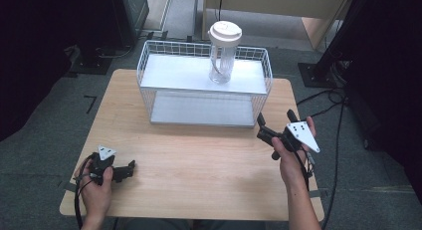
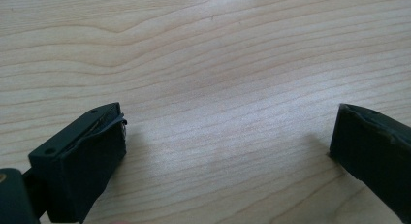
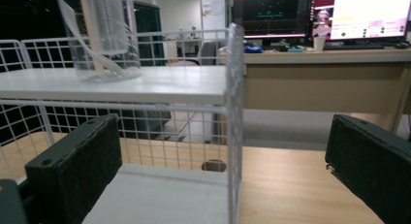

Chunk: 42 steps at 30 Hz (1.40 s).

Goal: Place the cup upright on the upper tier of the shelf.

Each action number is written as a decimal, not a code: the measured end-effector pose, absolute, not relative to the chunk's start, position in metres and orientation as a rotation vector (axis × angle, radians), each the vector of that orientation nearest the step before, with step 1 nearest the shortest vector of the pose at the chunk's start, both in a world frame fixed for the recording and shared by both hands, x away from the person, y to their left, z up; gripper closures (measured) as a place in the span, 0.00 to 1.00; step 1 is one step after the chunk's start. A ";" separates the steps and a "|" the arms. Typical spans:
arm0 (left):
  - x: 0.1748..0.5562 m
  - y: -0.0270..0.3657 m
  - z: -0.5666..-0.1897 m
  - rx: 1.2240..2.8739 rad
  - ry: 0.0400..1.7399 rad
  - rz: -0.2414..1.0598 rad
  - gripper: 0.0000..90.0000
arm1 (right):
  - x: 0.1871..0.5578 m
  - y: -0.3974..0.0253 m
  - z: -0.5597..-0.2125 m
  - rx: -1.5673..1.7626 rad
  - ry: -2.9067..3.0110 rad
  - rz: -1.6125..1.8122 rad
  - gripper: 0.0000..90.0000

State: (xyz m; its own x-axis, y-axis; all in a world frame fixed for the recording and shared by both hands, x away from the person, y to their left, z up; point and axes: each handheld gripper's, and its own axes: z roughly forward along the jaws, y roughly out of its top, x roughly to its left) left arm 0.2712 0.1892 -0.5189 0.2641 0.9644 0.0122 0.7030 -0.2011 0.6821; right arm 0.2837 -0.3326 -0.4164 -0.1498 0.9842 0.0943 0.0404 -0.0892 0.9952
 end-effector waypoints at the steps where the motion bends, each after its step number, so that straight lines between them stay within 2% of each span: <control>1: 0.271 0.189 -0.519 1.979 1.502 0.606 0.00 | 0.282 -0.336 -0.419 1.233 1.300 1.369 0.00; 23: 0.271 0.189 -0.519 1.978 1.502 0.605 0.00 | 0.229 -0.372 -0.491 1.397 1.325 1.254 0.00; 42: 0.271 0.189 -0.519 1.978 1.503 0.605 0.00 | 0.192 -0.400 -0.519 1.479 1.367 1.139 0.00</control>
State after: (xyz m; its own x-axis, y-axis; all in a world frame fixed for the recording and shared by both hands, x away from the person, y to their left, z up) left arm 0.2712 0.1892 -0.5188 0.2639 0.9645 0.0115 0.7031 -0.2006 0.6822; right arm 0.1925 -0.3999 -0.5193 0.0083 0.9957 0.0924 0.2709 -0.0912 0.9583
